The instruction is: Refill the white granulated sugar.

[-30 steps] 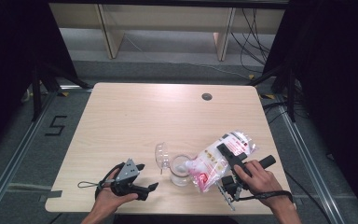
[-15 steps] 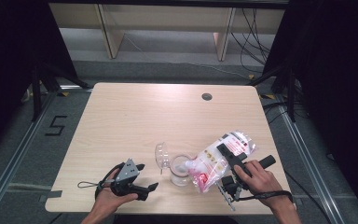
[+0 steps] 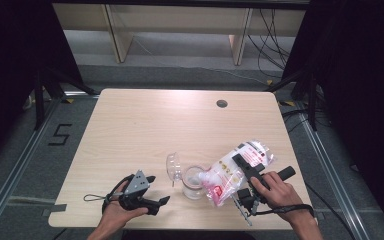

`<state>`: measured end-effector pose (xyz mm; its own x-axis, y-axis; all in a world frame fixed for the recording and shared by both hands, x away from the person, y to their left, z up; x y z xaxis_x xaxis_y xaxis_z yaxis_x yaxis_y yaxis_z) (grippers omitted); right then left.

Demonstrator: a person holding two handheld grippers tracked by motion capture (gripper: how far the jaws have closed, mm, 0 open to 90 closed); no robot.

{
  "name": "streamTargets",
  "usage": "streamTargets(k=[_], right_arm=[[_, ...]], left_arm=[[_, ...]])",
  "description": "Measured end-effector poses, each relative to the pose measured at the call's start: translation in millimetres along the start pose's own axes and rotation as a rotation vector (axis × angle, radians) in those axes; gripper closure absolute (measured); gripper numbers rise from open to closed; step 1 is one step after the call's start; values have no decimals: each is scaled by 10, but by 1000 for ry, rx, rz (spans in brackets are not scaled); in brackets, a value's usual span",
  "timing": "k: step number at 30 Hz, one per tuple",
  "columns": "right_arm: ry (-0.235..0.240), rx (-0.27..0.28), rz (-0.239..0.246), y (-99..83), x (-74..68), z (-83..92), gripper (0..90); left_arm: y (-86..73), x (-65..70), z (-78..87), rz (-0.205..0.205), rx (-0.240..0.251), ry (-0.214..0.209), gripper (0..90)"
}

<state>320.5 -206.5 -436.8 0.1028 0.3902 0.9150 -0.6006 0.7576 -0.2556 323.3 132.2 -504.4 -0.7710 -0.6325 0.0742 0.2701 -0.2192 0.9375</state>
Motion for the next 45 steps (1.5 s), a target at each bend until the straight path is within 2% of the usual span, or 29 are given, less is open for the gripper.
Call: streamTargets(k=[10, 11, 13, 14, 15, 16, 17, 18, 19, 20, 22, 26, 27, 28, 36, 45], right_arm=[[3, -3, 4, 2, 1, 5, 525], [2, -4, 4, 3, 0, 7, 525], [3, -5, 6, 3, 1, 10, 526], [-5, -12, -14, 3, -20, 17, 526], [-4, -12, -12, 4, -17, 19, 526], [-5, 3, 11, 6, 5, 10, 527], [-5, -13, -14, 8, -17, 22, 527], [-5, -15, -16, 10, -18, 23, 528], [2, -16, -14, 12, -12, 24, 528], [-7, -14, -12, 13, -15, 24, 528], [-3, -14, -10, 16, -9, 25, 528], [0, -18, -5, 17, -5, 29, 529], [-1, -19, -6, 18, -5, 30, 530], [0, -18, -4, 18, -3, 29, 531], [-8, -13, 15, 27, 6, 30, 532], [-19, -15, 1, 40, 16, 45, 535]], left_arm=[[0, 8, -2, 6, 4, 3, 154], [4, -15, 11, -23, -21, 7, 154], [1, -9, 4, -11, -8, 4, 154], [0, 6, -4, 7, 6, 1, 154], [3, -17, 8, -21, -18, 5, 154], [2, -14, 6, -19, -16, 5, 154], [2, -15, 6, -20, -16, 5, 154], [1, -7, 3, -9, -6, 3, 154], [0, 0, -1, 1, 1, 2, 154], [3, -17, 8, -21, -17, 5, 154], [1, -4, 1, -2, -1, 3, 154], [1, 0, -1, 2, 2, 2, 154], [0, -5, -1, 1, 1, -3, 154], [3, -18, 8, -21, -17, 5, 154], [0, -6, -1, 0, 2, -2, 154], [2, -7, 3, 0, -1, -2, 154]])
Point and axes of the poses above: each handheld gripper's, and its own axes: z roughly backward along the jaws, y roughly out of its top, x roughly to its right, the point moved 1 cm from there along -z, roughly forward along the jaws, and after that the axes turned 12 degrees about x, right-handed, at the moved point
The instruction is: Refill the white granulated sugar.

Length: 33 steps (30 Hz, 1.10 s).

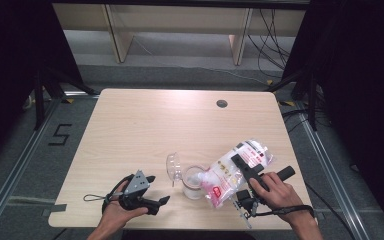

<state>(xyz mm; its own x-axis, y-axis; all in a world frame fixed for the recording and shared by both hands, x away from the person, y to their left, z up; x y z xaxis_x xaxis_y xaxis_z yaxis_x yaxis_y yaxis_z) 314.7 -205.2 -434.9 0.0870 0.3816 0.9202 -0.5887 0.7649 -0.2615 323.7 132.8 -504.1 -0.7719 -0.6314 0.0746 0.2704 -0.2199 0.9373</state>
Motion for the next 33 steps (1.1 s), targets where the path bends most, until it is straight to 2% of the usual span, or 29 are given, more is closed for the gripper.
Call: streamTargets(k=[4, 5, 8, 10, 17, 18, 20, 21, 28, 33], right_arm=[[3, 0, 7, 0, -3, -1, 537], [1, 1, 9, 1, -3, -2, 538], [3, 4, 9, 3, -1, -2, 539], [3, 5, 9, 4, 1, -2, 539], [15, -1, 1, 9, 0, 2, 542], [15, 2, 15, 9, 11, 2, 543], [5, 6, 12, 6, 4, -1, 544], [5, 6, 11, 5, 4, -1, 545], [16, 5, 19, -9, 12, 0, 552], [12, 3, 1, -20, -9, 1, 555]], left_arm=[[2, -13, 5, -18, -15, 3, 154], [1, -3, 0, -4, 0, -1, 154], [0, 2, -2, 4, 2, -1, 154], [4, -13, 8, -21, -16, 7, 154], [2, -10, 4, -14, -10, 4, 154], [1, -2, 0, -4, -1, 0, 154], [1, -5, 1, -6, -2, 2, 154], [3, -14, 7, -21, -15, 4, 154], [3, -14, 7, -19, -14, 3, 154], [4, -13, 8, -19, -16, 4, 154]])
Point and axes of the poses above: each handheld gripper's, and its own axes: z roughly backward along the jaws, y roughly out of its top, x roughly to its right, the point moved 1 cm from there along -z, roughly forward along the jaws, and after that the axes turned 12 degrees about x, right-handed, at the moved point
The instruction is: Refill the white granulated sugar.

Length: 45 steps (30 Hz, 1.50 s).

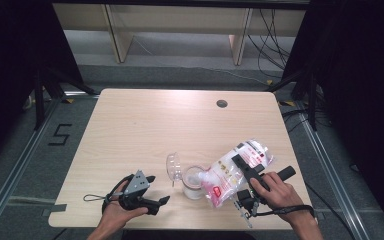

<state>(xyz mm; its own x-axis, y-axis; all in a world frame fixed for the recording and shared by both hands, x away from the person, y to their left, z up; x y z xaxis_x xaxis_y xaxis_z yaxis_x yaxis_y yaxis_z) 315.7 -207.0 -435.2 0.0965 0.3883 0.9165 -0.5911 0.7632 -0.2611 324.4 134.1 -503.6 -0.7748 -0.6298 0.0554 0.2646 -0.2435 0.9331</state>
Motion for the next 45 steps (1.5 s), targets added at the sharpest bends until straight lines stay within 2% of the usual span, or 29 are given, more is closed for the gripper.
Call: streamTargets(k=[7, 8, 12, 13, 15, 19, 23, 26, 27, 29, 30, 32, 34, 35, 36, 37, 39, 43, 45], right_arm=[[13, 2, 19, -16, 23, -4, 559], [-1, -4, -5, -20, 1, 3, 559], [-1, -4, -4, -23, 4, 7, 561], [-2, -4, -3, -24, 5, 7, 561], [-2, -4, -2, -24, 7, 7, 562], [0, -8, -17, -26, -5, 11, 564], [-2, -8, 4, -27, 13, 15, 566], [-2, -7, 5, -29, 19, 19, 567], [-1, -9, -8, -30, 8, 19, 567], [6, -9, 9, -24, 26, 19, 568], [6, -6, 10, -23, 25, 17, 568], [8, -5, 6, -18, 18, 15, 569], [7, -5, 5, -15, 16, 16, 569], [-3, 16, 32, -15, 36, 2, 570], [6, 11, 35, -12, 43, 5, 570], [-3, 16, 33, -14, 36, 5, 570], [-1, -3, 2, -16, 15, 22, 571], [-3, -2, 7, -14, 24, 27, 572], [-2, 15, 36, -11, 53, 16, 572]], left_arm=[[1, 1, 1, 0, -1, 2, 154], [1, 1, 1, 1, 0, 2, 154], [1, 0, 0, 2, 0, 1, 154], [0, 12, -5, 17, 13, -2, 154], [1, 0, 1, 1, 1, 1, 154], [1, 0, 1, 2, 1, 1, 154], [1, 1, 0, 1, 0, 1, 154], [1, 1, 0, 1, -1, 1, 154], [1, 1, 0, 1, -1, 1, 154], [-1, 1, -3, 5, 1, -2, 154], [-2, 12, -7, 19, 14, -4, 154], [1, 0, 0, 0, -1, 1, 154], [1, 0, 0, 1, 0, 0, 154], [1, 0, 0, 1, 0, 1, 154], [0, 12, -5, 16, 13, -2, 154], [1, 0, 2, -1, -2, 1, 154], [1, 0, 1, 1, 1, 1, 154], [1, 1, 2, 0, 0, 0, 154], [0, 12, -5, 17, 13, 0, 154]])
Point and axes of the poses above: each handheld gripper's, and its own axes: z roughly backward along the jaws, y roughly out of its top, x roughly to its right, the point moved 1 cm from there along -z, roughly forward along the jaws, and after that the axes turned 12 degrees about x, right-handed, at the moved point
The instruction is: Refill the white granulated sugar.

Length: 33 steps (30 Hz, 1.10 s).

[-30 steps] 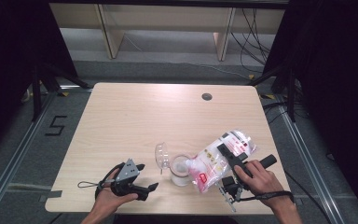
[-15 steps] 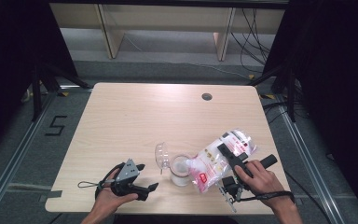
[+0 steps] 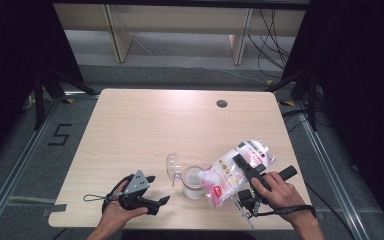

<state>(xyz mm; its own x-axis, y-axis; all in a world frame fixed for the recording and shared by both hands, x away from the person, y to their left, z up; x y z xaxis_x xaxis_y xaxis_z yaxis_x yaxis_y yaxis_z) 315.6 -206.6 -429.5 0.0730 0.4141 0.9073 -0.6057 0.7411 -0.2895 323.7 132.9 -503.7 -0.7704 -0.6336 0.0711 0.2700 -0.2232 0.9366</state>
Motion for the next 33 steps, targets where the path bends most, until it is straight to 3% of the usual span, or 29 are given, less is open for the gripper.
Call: streamTargets(k=[1, 7, 9, 10, 11, 12, 14, 15, 16, 19, 20, 22, 23, 24, 26, 27, 28, 29, 30, 32, 33], right_arm=[[-2, -17, -31, 3, -28, 13, 573], [10, -18, -22, 6, -16, 13, 574], [1, -19, -42, 0, -35, 12, 575], [-2, -3, -4, 0, -3, 3, 575], [-3, -2, 2, -2, 1, 3, 576], [-3, -21, -34, -3, -27, 20, 576], [-5, -17, -30, -2, -21, 17, 577], [-6, 0, 3, 1, 4, 5, 577], [-6, 0, 3, 3, 2, 6, 577], [8, -24, -29, 8, -21, 20, 578], [8, -25, -28, 9, -22, 21, 578], [6, -21, -25, 7, -14, 22, 579], [5, -20, -25, 6, -12, 21, 580], [5, -21, -25, 6, -12, 22, 580], [5, -20, -25, 5, -10, 26, 581], [6, -19, -24, 4, -7, 25, 582], [5, -20, -24, 4, -7, 26, 582], [5, -22, -23, 4, -6, 27, 583], [3, -25, -37, 4, -13, 31, 584], [0, -5, -1, 1, 16, 19, 585], [0, -9, -8, 1, 15, 20, 586]], left_arm=[[1, -8, 4, -12, -9, 1, 154], [2, -11, 6, -16, -13, 1, 154], [1, -11, 5, -17, -14, 2, 154], [0, -12, 3, -13, -13, -1, 154], [-1, -11, 3, -13, -12, -1, 154], [-1, -11, 3, -13, -12, -1, 154], [-1, 2, -4, 8, -1, -10, 154], [-2, 3, -5, 6, 0, -6, 154], [-1, -11, 4, -16, -15, 0, 154], [-1, 2, -3, 7, -1, -10, 154], [-1, -12, 4, -16, -14, -1, 154], [-1, -11, 2, -13, -13, 0, 154], [0, 1, -3, 8, -1, -10, 154], [0, -11, 3, -14, -13, 0, 154], [-2, 0, -1, -2, -2, -2, 154], [-1, -11, 3, -15, -14, 0, 154], [0, 2, -3, 8, -2, -11, 154], [0, -12, 4, -16, -15, -1, 154], [-1, -9, 3, -14, -13, -1, 154], [0, 2, -4, 8, -2, -10, 154], [-1, 3, -4, 7, -1, -10, 154]])
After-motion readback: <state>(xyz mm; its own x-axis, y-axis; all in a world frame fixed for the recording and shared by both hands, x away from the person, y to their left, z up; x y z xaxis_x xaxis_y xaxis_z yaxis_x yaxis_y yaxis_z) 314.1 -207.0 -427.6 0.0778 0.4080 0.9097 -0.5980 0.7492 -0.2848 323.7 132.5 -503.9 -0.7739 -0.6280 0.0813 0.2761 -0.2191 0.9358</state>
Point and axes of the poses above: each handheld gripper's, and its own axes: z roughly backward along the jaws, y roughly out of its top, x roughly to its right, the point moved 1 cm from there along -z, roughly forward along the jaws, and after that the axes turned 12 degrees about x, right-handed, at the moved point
